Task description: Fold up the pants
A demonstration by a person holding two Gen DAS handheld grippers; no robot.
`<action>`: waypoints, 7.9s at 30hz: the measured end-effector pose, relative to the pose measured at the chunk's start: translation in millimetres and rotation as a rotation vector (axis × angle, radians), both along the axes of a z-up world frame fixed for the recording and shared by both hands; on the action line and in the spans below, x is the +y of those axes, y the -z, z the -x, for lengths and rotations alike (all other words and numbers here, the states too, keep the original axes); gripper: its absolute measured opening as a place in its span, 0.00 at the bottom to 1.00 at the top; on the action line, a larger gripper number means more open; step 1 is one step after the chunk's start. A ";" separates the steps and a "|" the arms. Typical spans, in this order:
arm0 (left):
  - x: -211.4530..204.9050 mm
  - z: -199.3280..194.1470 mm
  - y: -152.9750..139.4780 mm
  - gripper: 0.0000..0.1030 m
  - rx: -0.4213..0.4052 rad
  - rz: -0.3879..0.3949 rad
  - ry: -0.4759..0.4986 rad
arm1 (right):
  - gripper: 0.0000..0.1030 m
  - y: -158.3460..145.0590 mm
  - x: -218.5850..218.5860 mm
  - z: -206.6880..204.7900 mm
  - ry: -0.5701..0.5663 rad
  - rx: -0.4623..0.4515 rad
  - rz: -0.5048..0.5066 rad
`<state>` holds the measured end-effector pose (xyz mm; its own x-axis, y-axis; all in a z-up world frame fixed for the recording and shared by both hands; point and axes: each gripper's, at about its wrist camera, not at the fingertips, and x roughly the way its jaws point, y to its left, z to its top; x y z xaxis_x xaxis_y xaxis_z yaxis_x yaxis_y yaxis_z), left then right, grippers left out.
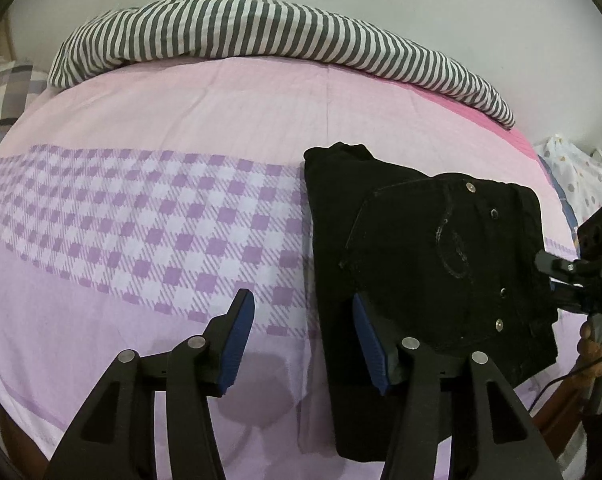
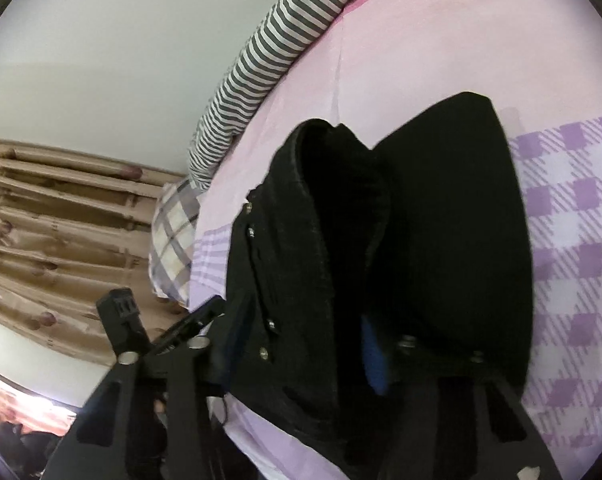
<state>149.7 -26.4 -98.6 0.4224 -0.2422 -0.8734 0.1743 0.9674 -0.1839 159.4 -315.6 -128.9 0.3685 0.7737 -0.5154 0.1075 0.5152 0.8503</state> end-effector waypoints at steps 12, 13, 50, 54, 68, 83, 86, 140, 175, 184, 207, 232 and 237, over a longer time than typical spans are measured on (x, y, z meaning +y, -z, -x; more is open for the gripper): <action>6.5 -1.1 -2.8 0.51 0.000 0.021 -0.027 | 0.14 -16.1 15.8 3.6 0.119 0.026 0.099; 6.8 -1.0 -3.9 0.51 -0.003 0.022 -0.028 | 0.13 -27.3 18.3 6.2 0.130 0.011 0.105; -70.8 4.9 14.1 0.52 -0.035 -0.093 0.182 | 0.36 -37.3 -35.4 47.9 0.317 0.101 0.378; -72.3 7.4 13.3 0.52 -0.040 -0.108 0.190 | 0.36 -39.9 -37.3 66.5 0.347 0.106 0.369; -77.7 27.8 7.0 0.52 -0.044 -0.121 0.227 | 0.17 -70.2 -7.0 90.0 0.337 0.046 0.558; -88.3 46.3 10.6 0.52 -0.057 -0.197 0.305 | 0.15 -51.2 -16.1 116.8 0.401 0.136 0.469; -87.2 45.1 12.2 0.52 -0.055 -0.198 0.308 | 0.16 -48.8 -17.6 116.7 0.402 0.146 0.454; -39.0 25.3 -7.4 0.57 0.035 0.139 0.265 | 0.68 -62.4 -41.2 125.5 0.332 0.106 0.298; -69.8 -25.7 19.3 0.43 0.112 0.180 0.235 | 0.34 5.3 -35.8 40.3 0.161 0.103 0.061; -93.9 -19.3 6.9 0.23 0.066 0.034 0.245 | 0.28 -29.2 -10.6 42.2 0.224 0.108 0.174; -6.2 -35.7 -45.1 0.12 -0.028 0.094 0.164 | 0.24 -87.6 64.0 -12.9 0.190 0.032 0.191; 148.4 -210.2 -18.9 0.12 -0.036 -0.035 -0.048 | 0.24 -21.9 202.2 -229.6 0.044 0.067 0.107; 154.9 -213.0 6.4 0.30 -0.023 -0.078 -0.061 | 0.42 -9.4 204.0 -230.4 0.030 0.063 0.270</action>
